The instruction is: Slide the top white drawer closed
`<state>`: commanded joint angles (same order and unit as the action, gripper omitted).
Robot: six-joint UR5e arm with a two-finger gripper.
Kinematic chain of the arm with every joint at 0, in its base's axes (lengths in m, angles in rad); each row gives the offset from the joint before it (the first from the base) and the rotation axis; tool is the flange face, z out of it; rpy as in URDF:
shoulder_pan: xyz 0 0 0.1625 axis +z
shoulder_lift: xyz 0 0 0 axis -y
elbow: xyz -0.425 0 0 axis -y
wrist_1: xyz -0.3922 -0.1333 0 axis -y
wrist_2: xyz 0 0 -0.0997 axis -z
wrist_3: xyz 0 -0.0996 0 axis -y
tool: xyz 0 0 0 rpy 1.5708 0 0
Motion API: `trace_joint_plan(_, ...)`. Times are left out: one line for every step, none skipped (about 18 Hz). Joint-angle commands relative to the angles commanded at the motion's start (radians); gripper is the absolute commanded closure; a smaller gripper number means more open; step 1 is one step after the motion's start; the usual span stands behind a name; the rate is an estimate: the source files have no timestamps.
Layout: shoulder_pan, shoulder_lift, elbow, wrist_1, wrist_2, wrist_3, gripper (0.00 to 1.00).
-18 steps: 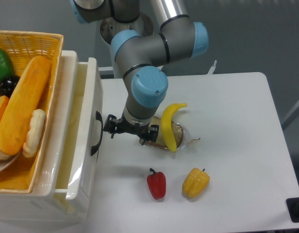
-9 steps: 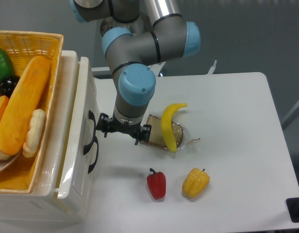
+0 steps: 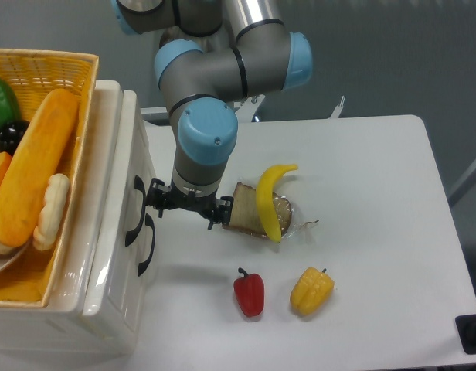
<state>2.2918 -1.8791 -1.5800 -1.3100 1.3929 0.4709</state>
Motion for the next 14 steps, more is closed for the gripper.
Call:
trace_joint_plan(0.000, 0.000, -0.002, 0.000, 0.000, 0.000, 0.00)
trace_joint_plan(0.000, 0.000, -0.002, 0.000, 0.002, 0.002, 0.00)
trace_joint_plan(0.003, -0.002, 0.002, 0.002, 0.000, 0.003, 0.00)
trace_joint_plan(0.014, 0.000, 0.003, 0.002, 0.000, 0.006, 0.00)
trace_joint_plan(0.029, 0.000, 0.003, 0.003, 0.000, 0.009, 0.00)
trace_joint_plan(0.049, 0.002, 0.008, 0.005, -0.002, 0.011, 0.00)
trace_joint_plan(0.073, 0.006, 0.026, 0.003, 0.000, 0.012, 0.00)
trace_joint_plan(0.095, 0.011, 0.044, 0.003, 0.002, 0.012, 0.00)
trace_joint_plan(0.104, 0.011, 0.060, 0.005, 0.020, 0.012, 0.00)
trace_joint_plan(0.113, 0.015, 0.075, 0.006, 0.072, 0.015, 0.00)
trace_joint_plan(0.124, 0.018, 0.084, 0.008, 0.133, 0.023, 0.00)
trace_joint_plan(0.139, 0.028, 0.095, 0.008, 0.184, 0.034, 0.00)
trace_joint_plan(0.150, 0.044, 0.097, 0.009, 0.213, 0.047, 0.00)
trace_joint_plan(0.162, 0.063, 0.094, 0.009, 0.234, 0.072, 0.00)
